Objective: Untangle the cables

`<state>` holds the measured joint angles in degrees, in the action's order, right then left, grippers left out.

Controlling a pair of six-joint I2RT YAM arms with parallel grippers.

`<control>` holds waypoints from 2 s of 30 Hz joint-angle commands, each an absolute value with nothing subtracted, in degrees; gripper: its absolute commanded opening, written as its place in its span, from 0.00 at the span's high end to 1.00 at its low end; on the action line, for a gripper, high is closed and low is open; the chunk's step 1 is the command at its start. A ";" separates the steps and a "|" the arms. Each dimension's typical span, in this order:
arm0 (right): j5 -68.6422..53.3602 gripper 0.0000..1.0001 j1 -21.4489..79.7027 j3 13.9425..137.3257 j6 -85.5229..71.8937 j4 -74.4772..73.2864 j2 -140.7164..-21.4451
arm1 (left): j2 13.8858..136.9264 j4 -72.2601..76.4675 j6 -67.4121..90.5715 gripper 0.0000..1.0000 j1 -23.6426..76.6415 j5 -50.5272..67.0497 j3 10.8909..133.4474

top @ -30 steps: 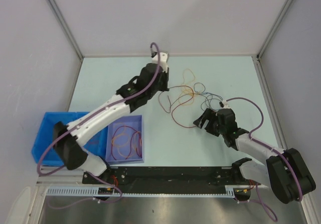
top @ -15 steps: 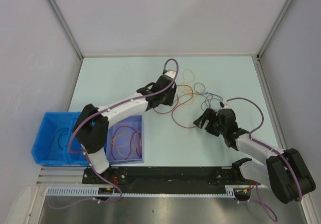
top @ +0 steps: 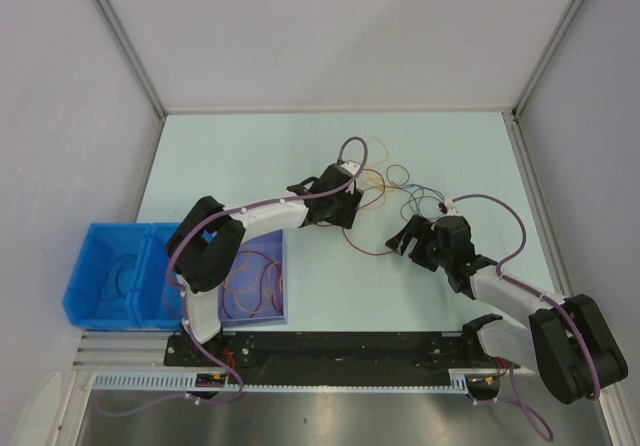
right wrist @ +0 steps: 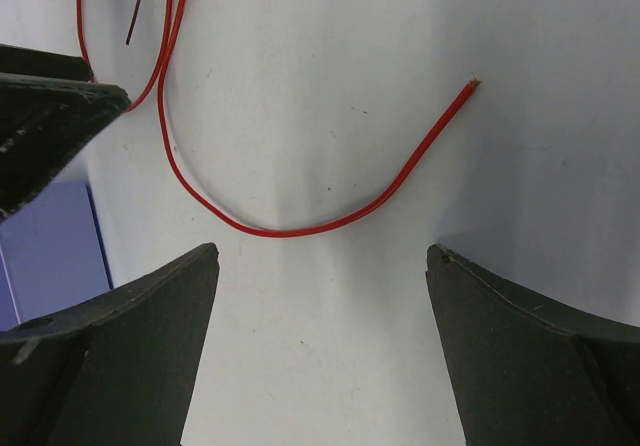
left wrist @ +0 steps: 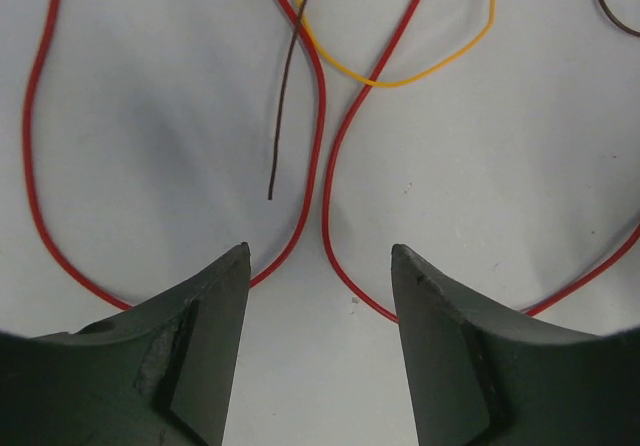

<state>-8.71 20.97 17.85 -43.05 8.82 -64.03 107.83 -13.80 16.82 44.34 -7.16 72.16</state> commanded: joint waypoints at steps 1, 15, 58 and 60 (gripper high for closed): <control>-9.14 0.11 20.48 17.23 -42.98 9.05 -65.04 | 108.37 -8.70 14.59 0.35 44.74 -2.38 71.72; -9.84 0.11 19.95 17.05 -42.98 9.40 -65.21 | 113.55 -10.46 12.48 0.44 45.53 -6.15 74.18; -10.72 0.12 19.25 16.61 -43.07 9.84 -65.13 | 99.68 -34.90 10.28 1.00 43.68 -0.44 113.81; -10.72 0.12 19.16 16.52 -43.15 9.93 -65.04 | 95.64 -33.41 11.16 1.00 43.77 1.91 113.47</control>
<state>-11.05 19.46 17.67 -43.07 10.63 -65.17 105.51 -32.69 10.07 43.83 -1.67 109.73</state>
